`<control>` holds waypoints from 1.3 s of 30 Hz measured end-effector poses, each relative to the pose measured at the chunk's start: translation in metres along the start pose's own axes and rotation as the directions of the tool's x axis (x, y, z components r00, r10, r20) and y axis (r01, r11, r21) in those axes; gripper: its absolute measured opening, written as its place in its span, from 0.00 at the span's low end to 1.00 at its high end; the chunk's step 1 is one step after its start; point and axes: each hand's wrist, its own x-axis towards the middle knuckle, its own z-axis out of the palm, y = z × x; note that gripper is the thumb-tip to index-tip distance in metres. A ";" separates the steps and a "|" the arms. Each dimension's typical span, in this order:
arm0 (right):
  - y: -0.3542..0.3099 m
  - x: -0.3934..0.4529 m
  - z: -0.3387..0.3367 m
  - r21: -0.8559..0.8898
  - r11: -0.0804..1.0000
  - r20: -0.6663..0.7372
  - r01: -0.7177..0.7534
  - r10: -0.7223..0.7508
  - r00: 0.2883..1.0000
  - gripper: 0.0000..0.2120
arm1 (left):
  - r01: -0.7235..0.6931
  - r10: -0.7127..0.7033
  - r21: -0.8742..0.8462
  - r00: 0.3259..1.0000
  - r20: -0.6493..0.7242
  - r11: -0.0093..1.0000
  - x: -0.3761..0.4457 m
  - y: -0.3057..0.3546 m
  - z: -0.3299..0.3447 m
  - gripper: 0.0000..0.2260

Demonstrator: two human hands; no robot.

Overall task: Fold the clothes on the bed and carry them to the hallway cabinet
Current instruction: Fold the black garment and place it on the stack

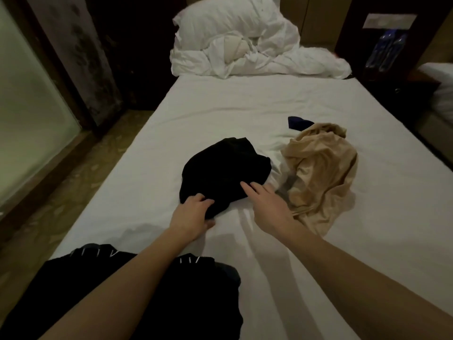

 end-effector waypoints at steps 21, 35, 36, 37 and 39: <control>-0.015 -0.132 -0.153 0.197 0.964 -0.523 0.179 -0.051 0.851 0.19 | -0.377 0.183 -0.530 0.906 -0.382 0.760 -0.127 0.082 -0.145 0.08; 0.005 -0.343 -0.286 0.022 0.992 -0.490 0.121 -0.095 0.866 0.08 | -0.311 0.102 -0.902 0.950 -0.294 0.299 -0.290 0.223 -0.207 0.09; 0.006 -0.353 -0.291 0.002 0.998 -0.461 0.064 -0.056 0.886 0.11 | -0.307 0.107 -0.914 0.951 -0.289 0.263 -0.297 0.231 -0.207 0.09; 0.007 -0.361 -0.294 -0.005 1.000 -0.443 0.008 -0.009 0.897 0.13 | -0.310 0.120 -0.927 0.950 -0.290 0.213 -0.305 0.240 -0.207 0.10; 0.007 -0.373 -0.294 -0.008 0.996 -0.405 -0.092 0.081 0.911 0.12 | -0.307 0.156 -0.943 0.945 -0.287 0.127 -0.317 0.255 -0.207 0.12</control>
